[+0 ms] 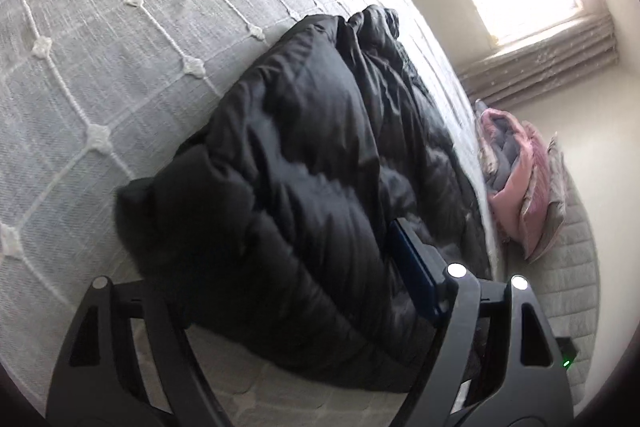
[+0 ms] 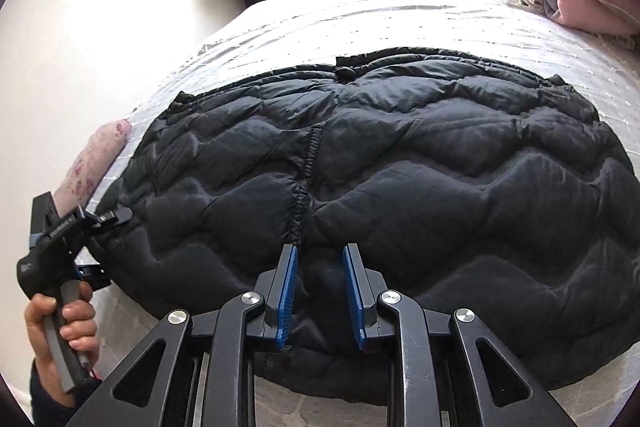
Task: Fold large clothes
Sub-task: 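Hold the hem with the right tool while the left tool grasps and lifts the jacket's other half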
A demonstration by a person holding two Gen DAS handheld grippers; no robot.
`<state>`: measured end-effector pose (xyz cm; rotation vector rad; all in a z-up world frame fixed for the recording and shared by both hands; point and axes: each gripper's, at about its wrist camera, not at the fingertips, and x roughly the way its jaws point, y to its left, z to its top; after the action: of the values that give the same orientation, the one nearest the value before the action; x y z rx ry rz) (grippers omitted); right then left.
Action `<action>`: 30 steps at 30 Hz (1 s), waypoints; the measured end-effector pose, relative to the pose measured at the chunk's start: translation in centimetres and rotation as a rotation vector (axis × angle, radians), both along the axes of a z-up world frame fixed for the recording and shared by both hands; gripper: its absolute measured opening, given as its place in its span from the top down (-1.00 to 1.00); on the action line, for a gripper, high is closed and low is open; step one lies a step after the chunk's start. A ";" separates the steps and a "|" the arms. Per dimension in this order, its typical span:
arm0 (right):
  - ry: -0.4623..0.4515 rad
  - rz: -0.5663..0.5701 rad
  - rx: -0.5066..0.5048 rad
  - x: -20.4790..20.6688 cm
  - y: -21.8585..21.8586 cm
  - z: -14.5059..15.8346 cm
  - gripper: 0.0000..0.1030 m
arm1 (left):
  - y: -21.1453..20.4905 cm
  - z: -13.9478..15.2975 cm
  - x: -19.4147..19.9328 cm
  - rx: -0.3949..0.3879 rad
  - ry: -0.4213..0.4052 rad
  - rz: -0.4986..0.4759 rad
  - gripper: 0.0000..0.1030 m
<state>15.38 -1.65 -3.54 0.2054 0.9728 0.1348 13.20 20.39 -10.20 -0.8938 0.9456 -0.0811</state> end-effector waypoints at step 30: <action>0.081 -0.031 0.092 9.8 1.3 -2.0 0.59 | -2.3 7.0 -0.3 0.089 -0.416 -0.117 0.49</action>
<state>25.22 -0.40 -5.57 0.3122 1.0440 0.1439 12.93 18.12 -3.19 -0.7024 0.6062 -0.3110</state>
